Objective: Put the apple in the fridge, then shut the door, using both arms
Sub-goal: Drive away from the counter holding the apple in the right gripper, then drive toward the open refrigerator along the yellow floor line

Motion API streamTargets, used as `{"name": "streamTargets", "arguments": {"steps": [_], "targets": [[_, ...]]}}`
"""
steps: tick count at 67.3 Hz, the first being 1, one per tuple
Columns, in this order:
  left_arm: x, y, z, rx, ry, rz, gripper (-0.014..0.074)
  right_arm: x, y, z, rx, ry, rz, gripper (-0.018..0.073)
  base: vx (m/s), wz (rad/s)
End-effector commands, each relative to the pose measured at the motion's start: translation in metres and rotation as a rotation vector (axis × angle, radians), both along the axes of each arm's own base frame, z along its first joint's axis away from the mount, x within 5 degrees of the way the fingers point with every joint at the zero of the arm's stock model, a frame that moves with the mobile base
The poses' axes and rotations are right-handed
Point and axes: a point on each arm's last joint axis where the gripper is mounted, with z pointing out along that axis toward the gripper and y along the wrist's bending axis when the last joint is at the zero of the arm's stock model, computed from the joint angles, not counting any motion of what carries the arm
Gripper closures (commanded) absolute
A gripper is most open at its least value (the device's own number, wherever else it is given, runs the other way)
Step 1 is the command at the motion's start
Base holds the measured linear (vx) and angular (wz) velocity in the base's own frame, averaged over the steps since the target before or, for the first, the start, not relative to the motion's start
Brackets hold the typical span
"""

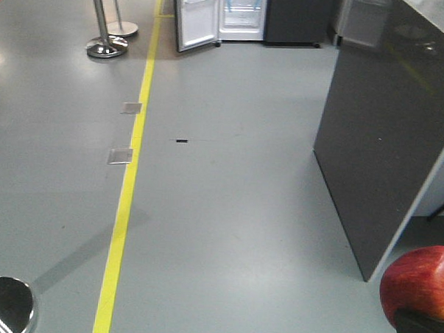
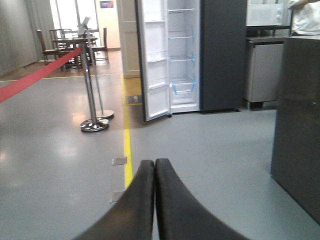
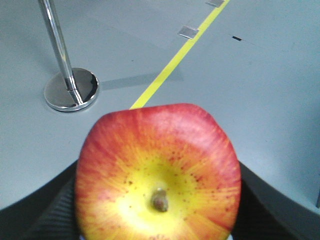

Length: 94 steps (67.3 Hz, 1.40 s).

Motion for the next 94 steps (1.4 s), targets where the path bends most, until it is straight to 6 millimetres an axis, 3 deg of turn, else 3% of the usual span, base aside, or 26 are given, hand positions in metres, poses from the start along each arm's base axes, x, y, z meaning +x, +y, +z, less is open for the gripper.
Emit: {"name": "streamTargets", "arguments": {"steps": [1, 94], "targets": [[0.0008, -0.0006, -0.0026, -0.008, -0.044, -0.008, 0.0603, 0.0026, 0.0012, 0.0132, 0.049, -0.077, -0.008, 0.0410, 0.09, 0.31], [0.0008, -0.0006, -0.0026, -0.008, -0.044, -0.008, 0.0603, 0.0026, 0.0012, 0.0132, 0.049, -0.077, -0.008, 0.0410, 0.14, 0.09]]}}
